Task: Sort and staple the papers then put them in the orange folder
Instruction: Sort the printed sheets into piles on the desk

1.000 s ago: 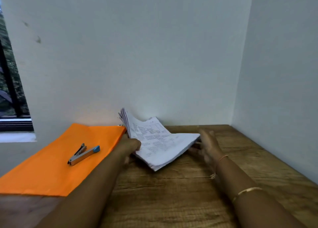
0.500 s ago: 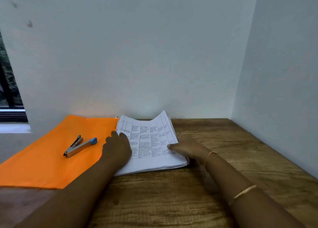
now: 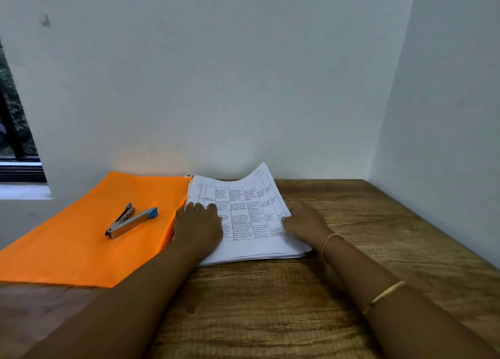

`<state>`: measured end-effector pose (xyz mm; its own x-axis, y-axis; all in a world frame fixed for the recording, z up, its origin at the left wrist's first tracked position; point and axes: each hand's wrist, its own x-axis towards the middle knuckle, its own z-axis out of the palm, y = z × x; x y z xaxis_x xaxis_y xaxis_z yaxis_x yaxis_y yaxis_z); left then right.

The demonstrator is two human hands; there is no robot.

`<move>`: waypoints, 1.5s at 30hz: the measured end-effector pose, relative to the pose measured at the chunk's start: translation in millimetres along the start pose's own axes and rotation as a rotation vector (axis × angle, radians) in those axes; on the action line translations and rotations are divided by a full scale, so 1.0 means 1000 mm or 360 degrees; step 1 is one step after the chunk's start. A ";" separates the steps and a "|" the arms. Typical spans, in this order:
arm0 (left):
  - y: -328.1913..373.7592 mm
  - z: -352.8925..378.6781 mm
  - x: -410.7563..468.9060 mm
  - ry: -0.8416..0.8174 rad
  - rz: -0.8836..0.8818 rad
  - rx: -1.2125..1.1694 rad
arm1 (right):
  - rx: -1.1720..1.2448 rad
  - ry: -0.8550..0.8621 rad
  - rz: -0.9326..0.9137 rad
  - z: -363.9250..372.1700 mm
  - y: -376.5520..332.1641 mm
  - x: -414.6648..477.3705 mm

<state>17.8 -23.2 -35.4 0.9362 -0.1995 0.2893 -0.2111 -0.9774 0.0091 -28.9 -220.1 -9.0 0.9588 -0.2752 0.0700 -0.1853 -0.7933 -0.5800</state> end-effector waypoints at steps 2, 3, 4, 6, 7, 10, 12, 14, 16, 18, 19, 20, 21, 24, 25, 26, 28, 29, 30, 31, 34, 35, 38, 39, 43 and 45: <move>0.000 0.001 0.001 -0.0068 0.0023 -0.0035 | -0.0098 0.0052 -0.0009 -0.002 0.001 -0.001; 0.000 0.001 0.002 -0.0105 0.0027 -0.0052 | -0.0132 0.0072 -0.0030 -0.002 0.001 -0.002; 0.000 0.002 0.003 -0.0133 0.0028 -0.0074 | -0.0142 0.0078 -0.0023 -0.003 0.002 0.000; -0.001 0.002 0.004 -0.0200 0.0009 -0.0117 | -0.0167 0.0065 0.0002 -0.006 0.004 0.001; -0.001 0.002 0.003 -0.0249 -0.0008 -0.0138 | -0.0178 0.0070 0.0005 -0.010 0.004 0.000; -0.001 0.000 0.000 -0.0355 -0.0038 -0.0175 | -0.0252 0.0151 0.0115 -0.022 0.014 0.001; -0.001 0.001 0.000 -0.0343 -0.0016 -0.0158 | -0.0319 0.0233 0.0195 -0.030 0.023 0.002; -0.001 0.003 0.001 -0.0314 0.0010 -0.0112 | -0.0373 0.0255 0.0239 -0.037 0.033 0.007; -0.002 0.004 0.002 -0.0290 0.0041 -0.0070 | -0.0436 0.0233 0.0286 -0.042 0.045 0.012; -0.001 0.003 0.003 -0.0277 0.0082 -0.0059 | -0.0510 0.0278 0.0362 -0.045 0.055 0.017; -0.001 0.003 0.003 -0.0260 0.0113 -0.0065 | -0.0574 0.0346 0.0368 -0.045 0.056 0.018; 0.001 0.002 0.003 -0.0233 0.0151 -0.0078 | -0.0680 0.0466 0.0347 -0.044 0.054 0.018; 0.002 0.001 0.003 -0.0205 0.0193 -0.0099 | -0.0832 0.0629 0.0280 -0.042 0.051 0.017; 0.005 0.000 0.001 -0.0187 0.0284 -0.0189 | -0.0969 0.0958 -0.0343 -0.031 0.029 0.012; 0.006 0.000 0.001 -0.0201 0.0296 -0.0206 | -0.0778 0.0826 -0.0590 -0.026 0.021 0.008; 0.006 0.001 0.001 -0.0222 0.0300 -0.0219 | -0.0501 0.0546 -0.0724 -0.021 0.010 0.001; 0.005 0.002 0.002 -0.0279 0.0281 -0.0244 | -0.0148 -0.0095 -0.0700 -0.010 -0.004 -0.009; 0.004 0.003 0.002 -0.0310 0.0268 -0.0254 | -0.0242 -0.0275 -0.0643 -0.003 -0.007 -0.012; 0.004 0.003 0.002 -0.0338 0.0259 -0.0258 | -0.0424 -0.0363 -0.0594 0.003 -0.009 -0.013; 0.004 0.003 0.002 -0.0359 0.0256 -0.0256 | -0.0570 -0.0399 -0.0552 0.008 -0.007 -0.012; 0.004 0.003 0.001 -0.0385 0.0249 -0.0262 | -0.0616 -0.0423 -0.0361 0.003 0.000 -0.007; 0.004 0.002 0.000 -0.0390 0.0245 -0.0266 | -0.0589 -0.0426 -0.0297 0.000 0.004 -0.003; 0.004 0.003 0.000 -0.0410 0.0243 -0.0271 | -0.0585 -0.0385 -0.0160 -0.010 0.019 0.006; 0.005 0.003 0.000 -0.0416 0.0242 -0.0270 | -0.0573 -0.0361 -0.0125 -0.012 0.025 0.009; 0.006 0.005 0.002 -0.0425 0.0237 -0.0257 | -0.0603 -0.0346 -0.0045 -0.022 0.040 0.016; 0.006 0.004 0.001 -0.0426 0.0243 -0.0247 | -0.0558 -0.0326 -0.0055 -0.025 0.042 0.016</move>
<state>19.1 -29.6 -39.0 0.9268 -0.3738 0.0375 -0.3753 -0.9168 0.1365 -26.8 -271.5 -12.3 0.9823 -0.1591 -0.0990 -0.1802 -0.9471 -0.2656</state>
